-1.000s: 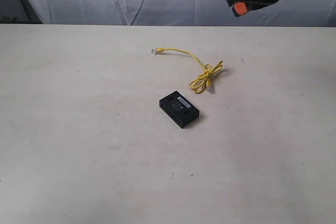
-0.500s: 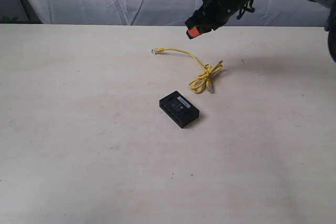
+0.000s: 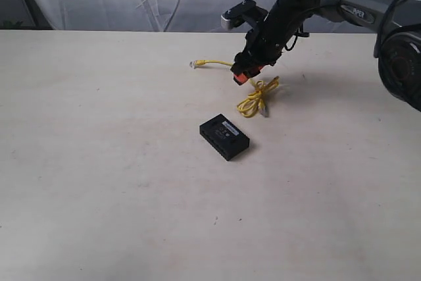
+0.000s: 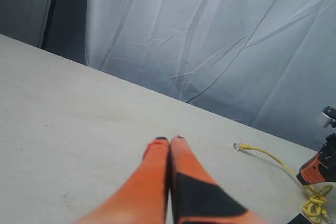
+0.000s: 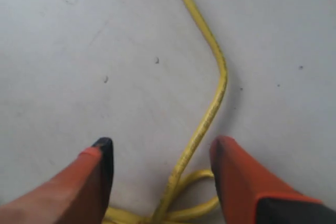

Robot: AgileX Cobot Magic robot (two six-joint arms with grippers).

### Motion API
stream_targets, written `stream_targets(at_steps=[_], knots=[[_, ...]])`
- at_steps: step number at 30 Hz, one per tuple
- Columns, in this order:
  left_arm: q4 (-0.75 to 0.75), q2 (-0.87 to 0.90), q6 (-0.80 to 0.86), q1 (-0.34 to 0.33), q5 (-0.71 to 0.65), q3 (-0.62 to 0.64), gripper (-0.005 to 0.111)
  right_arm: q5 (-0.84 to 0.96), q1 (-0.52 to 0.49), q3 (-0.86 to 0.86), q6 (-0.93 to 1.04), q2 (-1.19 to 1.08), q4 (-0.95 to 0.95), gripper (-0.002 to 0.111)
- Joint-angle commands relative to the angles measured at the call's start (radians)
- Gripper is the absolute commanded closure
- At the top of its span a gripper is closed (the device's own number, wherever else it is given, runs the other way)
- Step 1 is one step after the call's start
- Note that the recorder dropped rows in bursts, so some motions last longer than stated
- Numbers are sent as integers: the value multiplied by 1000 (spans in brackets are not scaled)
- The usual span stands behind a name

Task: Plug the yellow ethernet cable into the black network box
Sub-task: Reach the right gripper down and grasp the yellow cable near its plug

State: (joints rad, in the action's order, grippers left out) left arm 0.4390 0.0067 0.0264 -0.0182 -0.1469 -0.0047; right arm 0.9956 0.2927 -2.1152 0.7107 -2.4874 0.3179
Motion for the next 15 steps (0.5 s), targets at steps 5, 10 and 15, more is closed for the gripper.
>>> stream_targets(at_steps=[5,10,15], knots=[[5,-7,-1,-1,6,5,106,-4,-2,-9,-32,-30,-48,53],[5,-7,-1,-1,6,5,106,-6,-2,-9,-32,-32,-70,53],[5,-7,-1,-1,6,5,106,-6,-2,-9,-32,-41,-73,53]])
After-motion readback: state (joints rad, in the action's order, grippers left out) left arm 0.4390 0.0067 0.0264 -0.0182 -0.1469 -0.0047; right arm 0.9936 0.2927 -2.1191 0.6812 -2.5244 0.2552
